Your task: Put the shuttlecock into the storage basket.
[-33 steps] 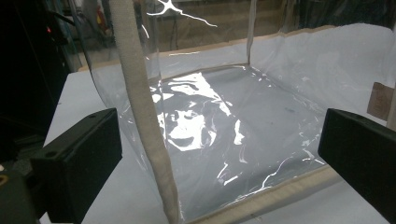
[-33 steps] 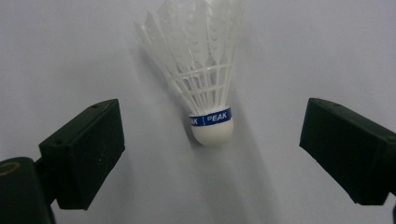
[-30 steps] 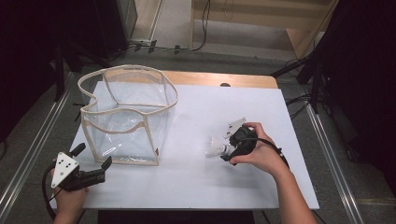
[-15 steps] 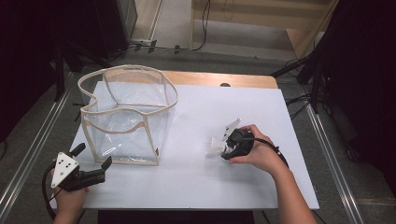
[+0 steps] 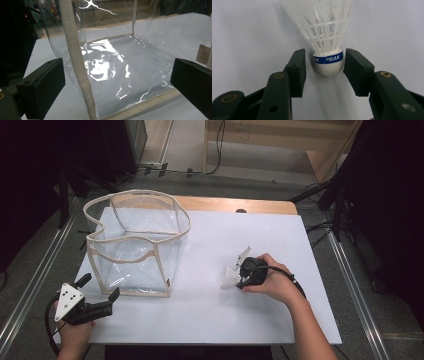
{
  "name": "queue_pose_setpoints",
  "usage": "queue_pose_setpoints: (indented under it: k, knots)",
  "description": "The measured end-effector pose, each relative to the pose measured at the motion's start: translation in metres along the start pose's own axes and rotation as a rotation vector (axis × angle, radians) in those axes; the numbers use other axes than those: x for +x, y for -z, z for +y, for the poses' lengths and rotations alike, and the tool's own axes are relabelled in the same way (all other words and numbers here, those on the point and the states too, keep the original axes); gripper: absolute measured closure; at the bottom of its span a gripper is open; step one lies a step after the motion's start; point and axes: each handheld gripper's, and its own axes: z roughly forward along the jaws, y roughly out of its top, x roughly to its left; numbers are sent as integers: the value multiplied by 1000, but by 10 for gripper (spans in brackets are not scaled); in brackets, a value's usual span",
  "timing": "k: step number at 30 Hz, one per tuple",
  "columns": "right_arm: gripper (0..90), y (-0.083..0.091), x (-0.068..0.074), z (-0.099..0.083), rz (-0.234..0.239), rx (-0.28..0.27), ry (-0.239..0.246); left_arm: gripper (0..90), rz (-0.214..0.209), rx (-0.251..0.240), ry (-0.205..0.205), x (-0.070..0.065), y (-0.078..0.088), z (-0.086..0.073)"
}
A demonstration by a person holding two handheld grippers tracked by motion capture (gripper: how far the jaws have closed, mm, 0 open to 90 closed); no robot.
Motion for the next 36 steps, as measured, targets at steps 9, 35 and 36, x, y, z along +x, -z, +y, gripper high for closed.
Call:
queue_pose_setpoints:
  k: [9, 35, 36]
  knots:
    - [619, -2, -3, 2, 16, 11, -9, 3, 0, 0, -1, 0, 0, 0]
    - [625, 26, -5, 7, 1, -211, -132, 3, 2, 0, -2, 0, 0, 0]
    - [625, 27, -5, 8, 4, -218, -137, 3, 2, 0, -2, 0, 0, 0]
